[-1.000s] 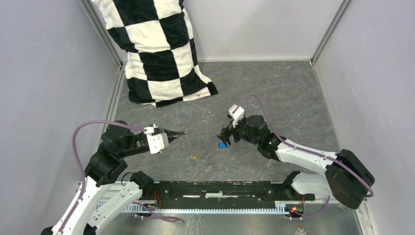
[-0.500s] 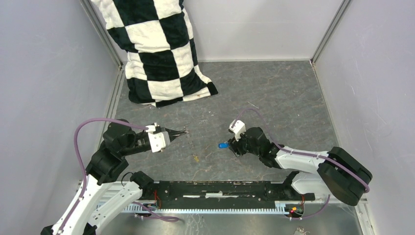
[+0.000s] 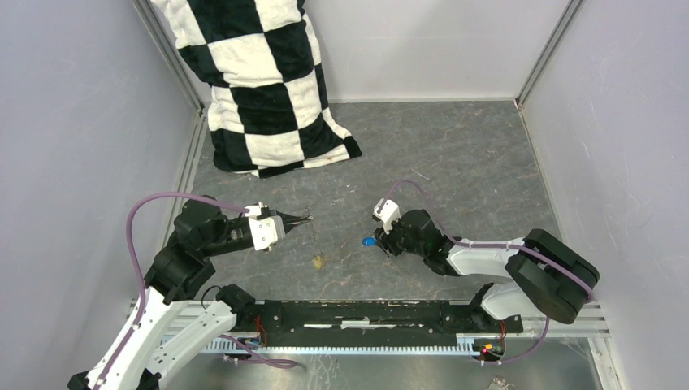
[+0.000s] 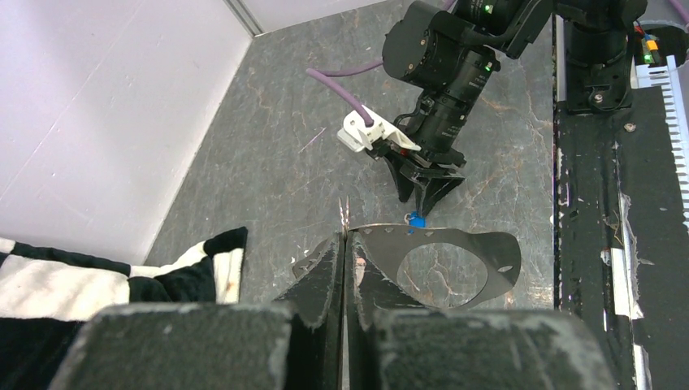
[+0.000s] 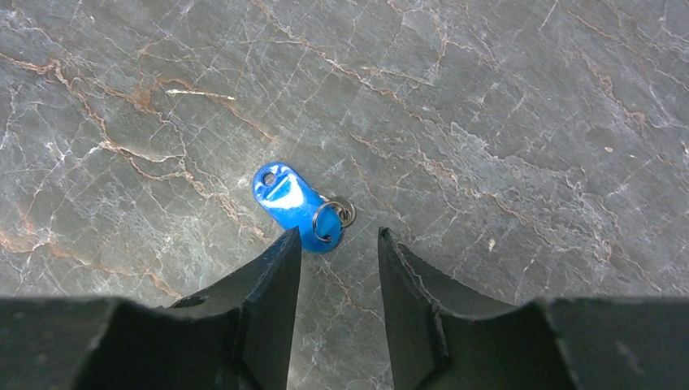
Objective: Put the keys on the keyring
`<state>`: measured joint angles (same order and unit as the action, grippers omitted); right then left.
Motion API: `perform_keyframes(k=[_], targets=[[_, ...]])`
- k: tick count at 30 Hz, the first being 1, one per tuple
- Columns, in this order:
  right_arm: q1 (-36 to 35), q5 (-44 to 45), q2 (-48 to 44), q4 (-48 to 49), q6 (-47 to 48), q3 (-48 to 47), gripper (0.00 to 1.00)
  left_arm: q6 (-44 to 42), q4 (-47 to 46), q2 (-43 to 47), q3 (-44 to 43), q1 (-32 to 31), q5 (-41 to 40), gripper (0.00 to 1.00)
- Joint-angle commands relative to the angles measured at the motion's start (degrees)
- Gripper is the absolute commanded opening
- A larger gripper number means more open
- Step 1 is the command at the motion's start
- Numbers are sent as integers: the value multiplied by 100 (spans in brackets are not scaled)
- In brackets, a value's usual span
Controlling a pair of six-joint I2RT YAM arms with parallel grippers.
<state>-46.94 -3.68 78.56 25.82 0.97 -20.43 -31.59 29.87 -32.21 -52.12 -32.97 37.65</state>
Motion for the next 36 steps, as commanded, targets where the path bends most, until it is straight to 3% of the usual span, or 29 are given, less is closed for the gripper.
perform_keyframes(k=[1,6,11,27,36], targets=[[-36,-165,182,361,82,-277,43,106,-359,-10,-176,-16,58,2],[-33,-208,370,297,101,-400,29,57,-343,-22,-158,-16,45,2],[-30,-182,308,174,155,-418,2,9,-320,-23,-151,-16,54,2],[56,-2252,-1309,111,92,-457,1,107,-342,39,87,-16,364,2],[66,-3172,-2300,-658,170,-1123,0,108,-122,-19,171,-16,1379,2]])
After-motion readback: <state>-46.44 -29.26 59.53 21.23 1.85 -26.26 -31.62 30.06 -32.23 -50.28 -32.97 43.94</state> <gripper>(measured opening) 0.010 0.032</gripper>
